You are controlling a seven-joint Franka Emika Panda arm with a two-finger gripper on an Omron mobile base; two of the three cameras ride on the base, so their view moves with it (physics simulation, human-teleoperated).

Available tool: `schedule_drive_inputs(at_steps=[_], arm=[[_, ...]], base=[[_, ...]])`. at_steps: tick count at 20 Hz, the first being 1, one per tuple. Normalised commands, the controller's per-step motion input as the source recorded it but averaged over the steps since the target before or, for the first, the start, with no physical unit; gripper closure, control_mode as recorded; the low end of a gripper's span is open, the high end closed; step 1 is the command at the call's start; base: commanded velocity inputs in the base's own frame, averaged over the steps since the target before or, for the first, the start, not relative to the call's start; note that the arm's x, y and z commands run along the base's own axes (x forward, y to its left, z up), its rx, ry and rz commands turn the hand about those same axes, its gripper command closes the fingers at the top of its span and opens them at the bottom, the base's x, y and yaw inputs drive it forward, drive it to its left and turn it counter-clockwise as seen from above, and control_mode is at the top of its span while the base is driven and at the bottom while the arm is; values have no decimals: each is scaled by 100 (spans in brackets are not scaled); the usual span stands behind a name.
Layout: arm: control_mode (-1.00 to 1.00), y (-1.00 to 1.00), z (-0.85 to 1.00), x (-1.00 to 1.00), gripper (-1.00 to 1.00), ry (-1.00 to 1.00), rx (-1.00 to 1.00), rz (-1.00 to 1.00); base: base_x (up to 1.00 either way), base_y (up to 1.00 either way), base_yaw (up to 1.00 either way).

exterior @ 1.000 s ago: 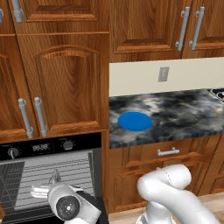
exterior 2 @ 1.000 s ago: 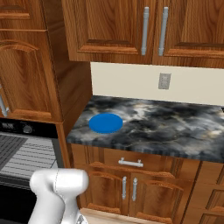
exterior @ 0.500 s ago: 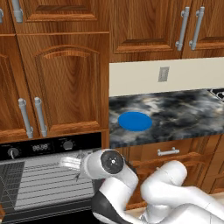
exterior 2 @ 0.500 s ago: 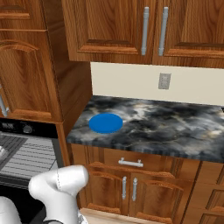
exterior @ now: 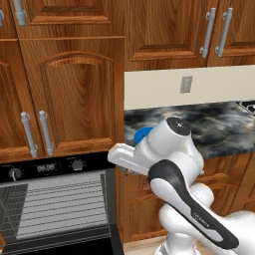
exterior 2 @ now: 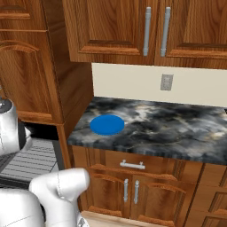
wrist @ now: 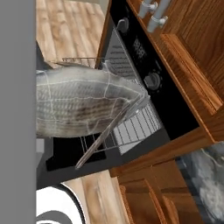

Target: Take the fish from the oven and place it on the plate on the counter.

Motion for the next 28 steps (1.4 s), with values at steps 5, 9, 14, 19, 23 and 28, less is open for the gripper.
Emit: schedule_drive_inputs(at_steps=[5,9,14,19,23,28], arm=[[-100,-100,42,0,100,20,0,5],[-100,-99,7,3,100,5,-3,14],[-100,-83,0,12,100,0,-10,16],[-100,-55,0,28,100,0,-17,14],[-100,-30,0,52,100,0,-18,18],[-100,-25,0,31,100,-1,-14,20]], base=[[0,0,0],[0,0,0],[0,0,0],[0,0,0],[0,0,0],[0,0,0]])
